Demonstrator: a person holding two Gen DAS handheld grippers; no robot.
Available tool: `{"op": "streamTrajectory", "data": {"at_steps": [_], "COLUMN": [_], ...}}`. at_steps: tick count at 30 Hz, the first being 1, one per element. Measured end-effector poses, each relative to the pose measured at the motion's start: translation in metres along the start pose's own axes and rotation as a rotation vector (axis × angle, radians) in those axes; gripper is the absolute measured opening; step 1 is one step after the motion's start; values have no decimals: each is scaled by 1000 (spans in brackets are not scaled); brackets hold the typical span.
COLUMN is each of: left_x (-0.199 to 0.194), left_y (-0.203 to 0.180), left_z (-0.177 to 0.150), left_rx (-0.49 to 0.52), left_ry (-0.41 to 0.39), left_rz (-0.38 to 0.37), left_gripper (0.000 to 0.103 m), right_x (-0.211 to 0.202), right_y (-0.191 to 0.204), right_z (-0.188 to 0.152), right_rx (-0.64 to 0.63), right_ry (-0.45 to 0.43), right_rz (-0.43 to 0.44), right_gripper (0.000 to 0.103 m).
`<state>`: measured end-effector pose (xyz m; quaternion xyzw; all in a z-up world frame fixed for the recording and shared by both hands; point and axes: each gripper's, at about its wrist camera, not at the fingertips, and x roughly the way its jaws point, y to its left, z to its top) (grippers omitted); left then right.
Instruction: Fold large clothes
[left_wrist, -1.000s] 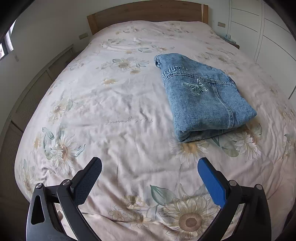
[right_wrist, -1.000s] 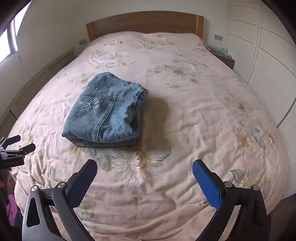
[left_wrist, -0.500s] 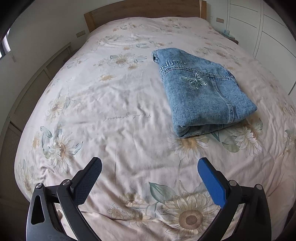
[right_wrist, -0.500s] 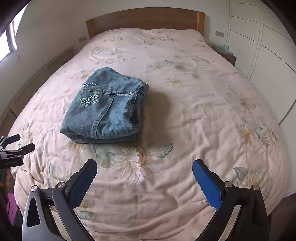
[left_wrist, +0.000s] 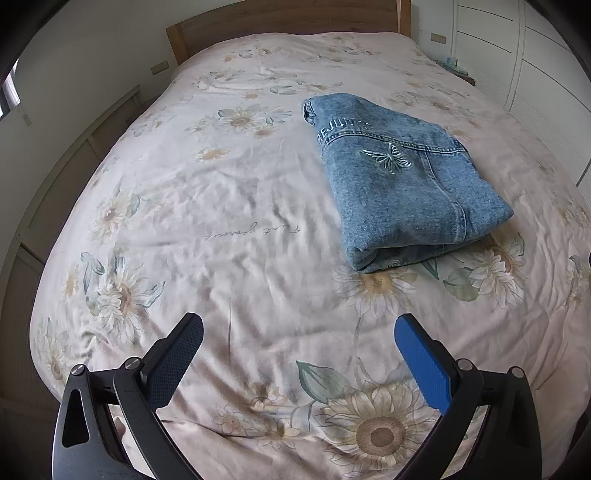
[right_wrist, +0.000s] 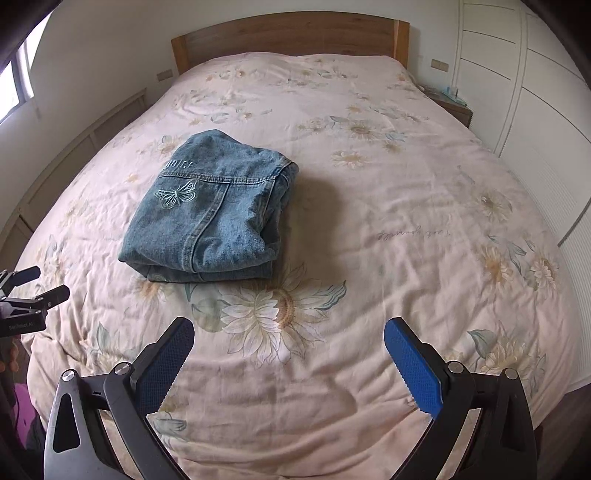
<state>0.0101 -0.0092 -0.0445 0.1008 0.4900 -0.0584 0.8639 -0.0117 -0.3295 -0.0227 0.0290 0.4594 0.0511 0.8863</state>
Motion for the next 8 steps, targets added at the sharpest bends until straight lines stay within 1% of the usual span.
{"op": "streamTrajectory", "data": {"at_steps": [8], "left_x": [0], "left_y": [0], "left_z": [0], "left_rx": [2], "left_ry": [2], "left_rz": [-1], "left_gripper": [102], "right_x": [2], "right_y": [-1], "right_z": [-1], "right_rx": [-1], "right_ry": [3], "right_rz": [2], "right_gripper": [103]}}
